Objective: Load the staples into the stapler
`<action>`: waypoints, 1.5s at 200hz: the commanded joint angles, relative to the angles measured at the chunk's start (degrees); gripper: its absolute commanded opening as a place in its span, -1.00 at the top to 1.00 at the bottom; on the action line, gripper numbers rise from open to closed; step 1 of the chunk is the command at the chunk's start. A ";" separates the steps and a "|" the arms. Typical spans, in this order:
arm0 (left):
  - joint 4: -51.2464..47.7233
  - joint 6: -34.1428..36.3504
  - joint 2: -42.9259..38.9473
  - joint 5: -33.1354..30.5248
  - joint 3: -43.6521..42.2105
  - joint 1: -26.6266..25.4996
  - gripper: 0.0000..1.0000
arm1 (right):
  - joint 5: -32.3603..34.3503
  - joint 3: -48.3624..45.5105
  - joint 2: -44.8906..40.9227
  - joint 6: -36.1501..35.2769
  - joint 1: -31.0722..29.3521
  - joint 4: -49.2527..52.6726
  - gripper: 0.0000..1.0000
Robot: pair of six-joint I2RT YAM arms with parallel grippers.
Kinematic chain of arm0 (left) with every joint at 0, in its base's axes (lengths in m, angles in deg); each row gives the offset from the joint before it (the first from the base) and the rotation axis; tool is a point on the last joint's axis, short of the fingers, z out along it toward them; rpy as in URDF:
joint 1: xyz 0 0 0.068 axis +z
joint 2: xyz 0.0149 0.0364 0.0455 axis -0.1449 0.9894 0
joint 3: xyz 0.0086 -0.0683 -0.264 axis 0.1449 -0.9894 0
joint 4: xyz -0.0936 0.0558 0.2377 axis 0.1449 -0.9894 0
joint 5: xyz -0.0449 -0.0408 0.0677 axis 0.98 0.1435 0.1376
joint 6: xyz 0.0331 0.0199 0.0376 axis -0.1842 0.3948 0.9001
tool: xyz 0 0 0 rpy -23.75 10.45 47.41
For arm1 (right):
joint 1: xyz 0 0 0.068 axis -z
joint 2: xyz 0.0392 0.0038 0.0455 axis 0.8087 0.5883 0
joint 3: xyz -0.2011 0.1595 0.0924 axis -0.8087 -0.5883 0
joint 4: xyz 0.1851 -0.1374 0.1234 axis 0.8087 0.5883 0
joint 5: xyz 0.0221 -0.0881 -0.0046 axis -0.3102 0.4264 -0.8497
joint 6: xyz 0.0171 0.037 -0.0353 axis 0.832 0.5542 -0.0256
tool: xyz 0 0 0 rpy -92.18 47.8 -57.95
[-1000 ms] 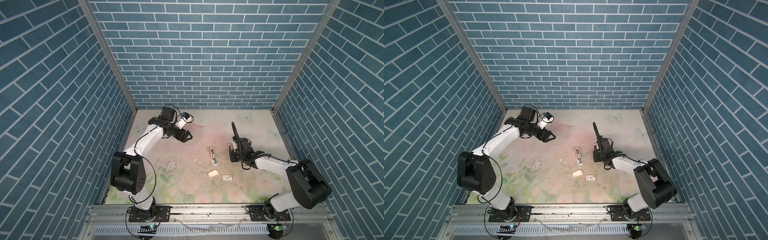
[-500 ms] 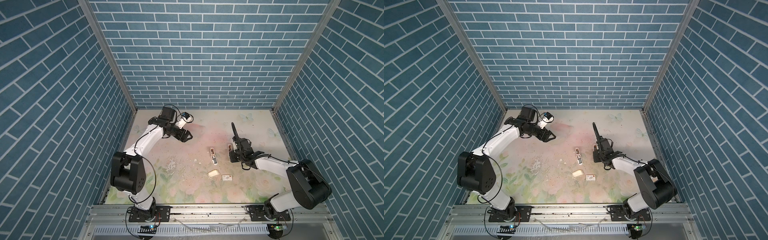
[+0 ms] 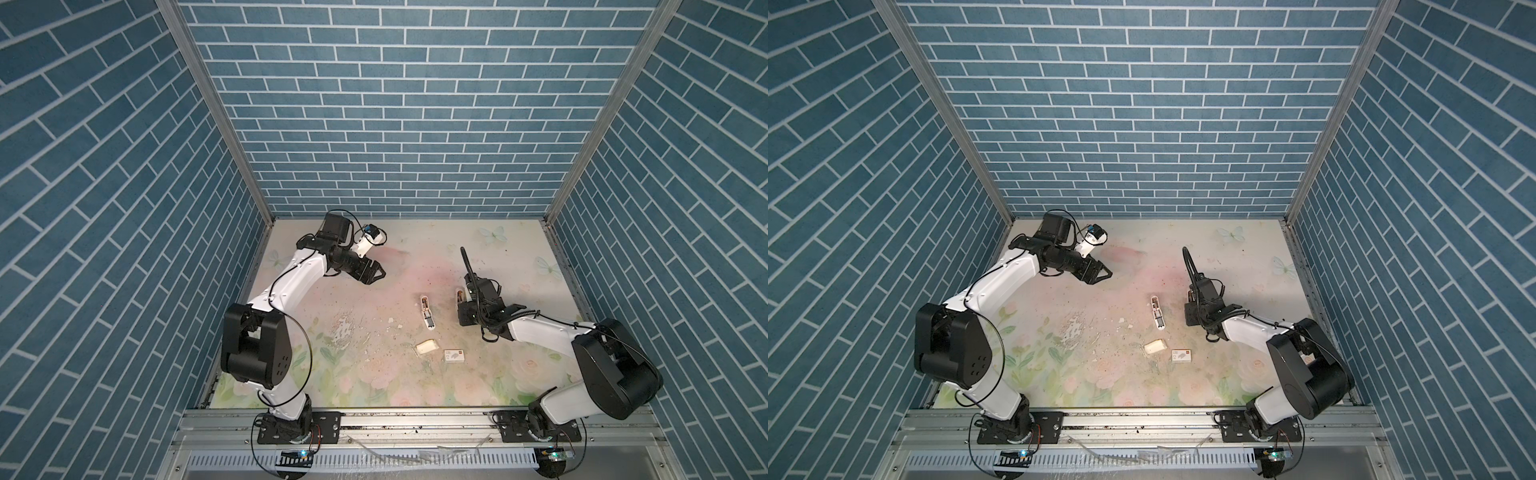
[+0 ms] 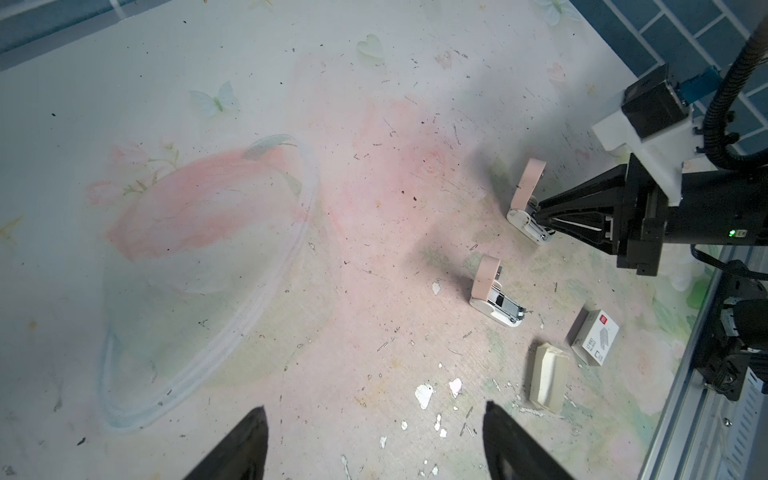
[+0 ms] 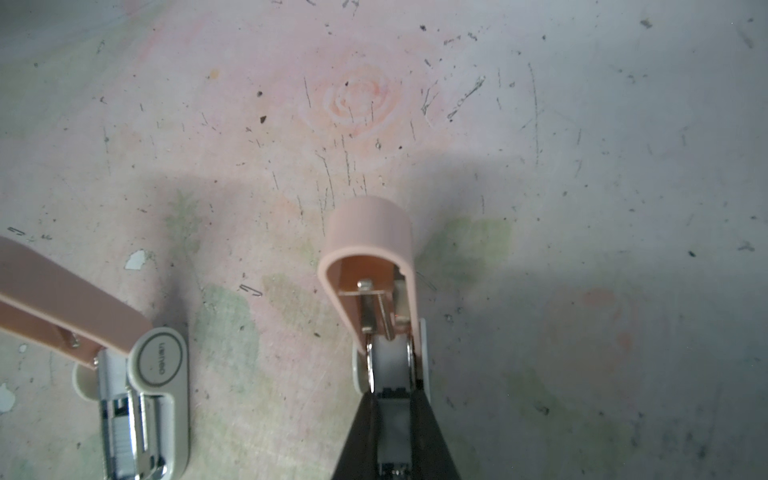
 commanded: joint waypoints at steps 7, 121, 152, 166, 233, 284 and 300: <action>0.22 0.48 -0.52 0.86 0.21 0.42 -0.65 | 0.27 -3.61 0.86 2.85 -0.49 4.65 0.75; 0.23 0.57 -0.34 1.46 0.47 0.42 -0.64 | 0.20 -3.97 -0.13 4.61 -2.84 5.17 0.75; 0.27 0.48 -0.21 1.72 0.61 0.42 -0.65 | -0.36 -3.49 0.11 5.58 -4.19 4.83 0.75; 0.31 0.48 -0.25 1.72 0.57 0.42 -0.65 | -0.77 -3.38 0.31 6.08 -4.64 4.47 0.75; 0.46 0.53 -0.95 1.96 -0.05 0.42 -0.64 | -0.57 -3.39 2.45 5.64 -5.01 3.06 0.75; -0.11 1.03 -0.88 1.34 0.16 0.42 -0.64 | -0.99 -2.39 2.82 1.53 -5.02 3.72 0.74; -0.26 0.93 -0.87 1.31 0.38 0.42 -0.65 | -1.26 -2.60 2.75 0.80 -5.02 2.84 0.74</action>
